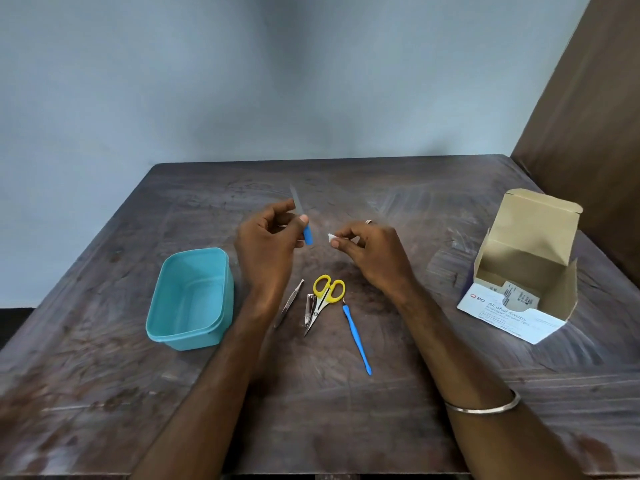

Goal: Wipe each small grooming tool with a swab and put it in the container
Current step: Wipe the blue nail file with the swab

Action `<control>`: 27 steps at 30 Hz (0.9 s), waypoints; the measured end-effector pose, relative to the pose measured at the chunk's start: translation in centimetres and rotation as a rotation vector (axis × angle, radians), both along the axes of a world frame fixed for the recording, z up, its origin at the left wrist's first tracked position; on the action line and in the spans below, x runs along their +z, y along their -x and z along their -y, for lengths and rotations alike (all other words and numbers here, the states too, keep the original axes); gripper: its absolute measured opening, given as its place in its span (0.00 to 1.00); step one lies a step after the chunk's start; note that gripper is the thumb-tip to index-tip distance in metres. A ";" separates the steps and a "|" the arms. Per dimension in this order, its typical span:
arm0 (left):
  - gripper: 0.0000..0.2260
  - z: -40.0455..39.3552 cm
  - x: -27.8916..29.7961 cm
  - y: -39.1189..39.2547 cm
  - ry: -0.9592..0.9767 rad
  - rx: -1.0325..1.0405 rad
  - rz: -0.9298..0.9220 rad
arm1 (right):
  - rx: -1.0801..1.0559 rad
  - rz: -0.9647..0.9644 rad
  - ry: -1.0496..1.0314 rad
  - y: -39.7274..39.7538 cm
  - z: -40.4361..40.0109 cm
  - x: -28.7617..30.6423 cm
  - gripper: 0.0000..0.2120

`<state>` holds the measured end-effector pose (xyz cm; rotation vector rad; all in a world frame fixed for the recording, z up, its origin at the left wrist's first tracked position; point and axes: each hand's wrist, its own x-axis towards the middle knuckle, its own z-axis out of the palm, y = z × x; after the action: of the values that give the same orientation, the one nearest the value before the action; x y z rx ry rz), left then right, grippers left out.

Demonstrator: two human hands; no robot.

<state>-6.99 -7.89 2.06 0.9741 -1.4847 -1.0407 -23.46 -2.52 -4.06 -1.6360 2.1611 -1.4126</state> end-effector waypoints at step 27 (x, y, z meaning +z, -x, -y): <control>0.19 3.2 0.8 -10.5 -0.289 -0.109 1.055 | 0.003 0.033 -0.070 -0.9 -0.9 0.7 0.12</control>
<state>3.49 -11.14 2.88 1.8306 -2.2726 -0.8455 -22.60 -1.57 -3.37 -1.5801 2.1631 -1.3368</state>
